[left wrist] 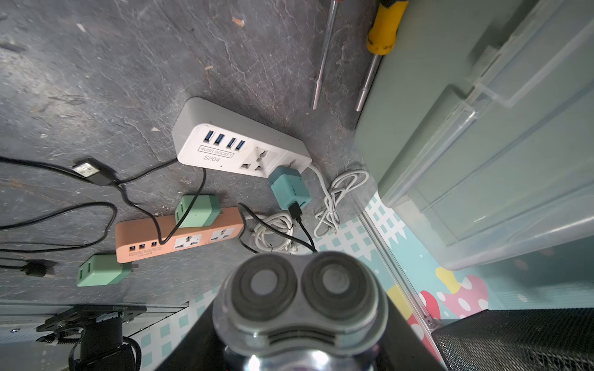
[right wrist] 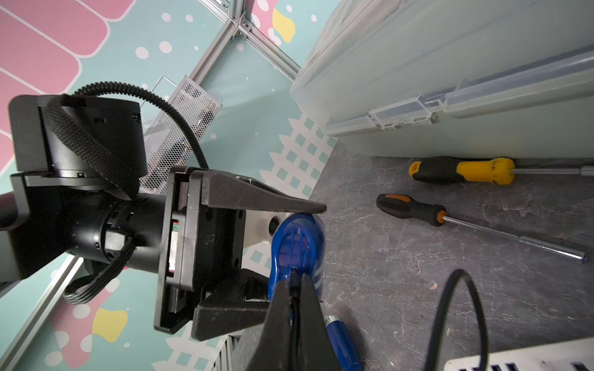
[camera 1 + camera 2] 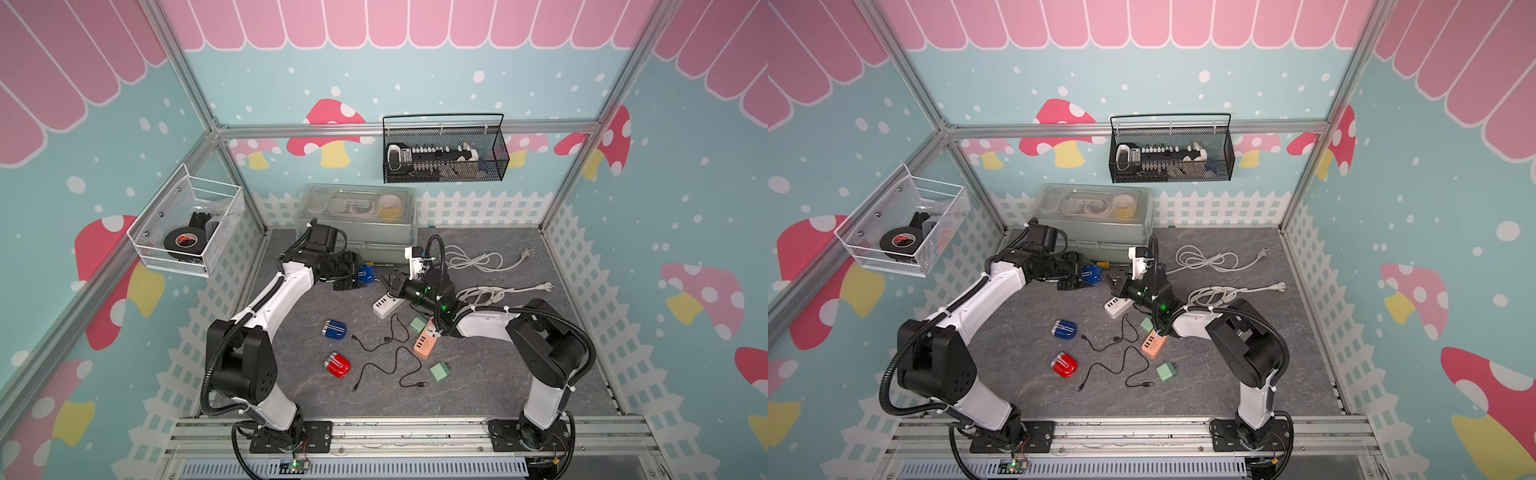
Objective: Charge the electric shaver
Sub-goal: Insert the charging cable into the electric shaver.
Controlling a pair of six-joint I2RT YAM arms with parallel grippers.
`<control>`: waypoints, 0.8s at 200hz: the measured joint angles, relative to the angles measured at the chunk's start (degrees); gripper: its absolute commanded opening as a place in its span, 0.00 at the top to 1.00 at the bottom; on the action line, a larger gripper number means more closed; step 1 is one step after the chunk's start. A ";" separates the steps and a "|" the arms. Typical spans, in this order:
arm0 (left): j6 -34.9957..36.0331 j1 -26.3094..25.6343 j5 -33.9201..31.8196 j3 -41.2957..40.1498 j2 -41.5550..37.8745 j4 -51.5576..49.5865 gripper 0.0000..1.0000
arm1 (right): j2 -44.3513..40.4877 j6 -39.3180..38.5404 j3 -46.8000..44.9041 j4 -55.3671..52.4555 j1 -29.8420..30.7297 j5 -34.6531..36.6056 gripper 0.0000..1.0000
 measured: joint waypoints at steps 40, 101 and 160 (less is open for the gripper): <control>0.00 -0.20 -0.83 0.00 0.00 0.09 1.00 | 0.50 -0.74 1.42 -0.98 -0.17 -1.16 1.00; 0.02 0.15 -2.05 0.00 0.02 1.22 1.00 | 3.30 1.90 3.43 1.38 -1.46 -4.79 1.00; 0.39 0.02 -0.74 -0.17 0.02 1.31 1.00 | 1.31 1.18 3.02 -2.14 -1.73 -5.64 1.00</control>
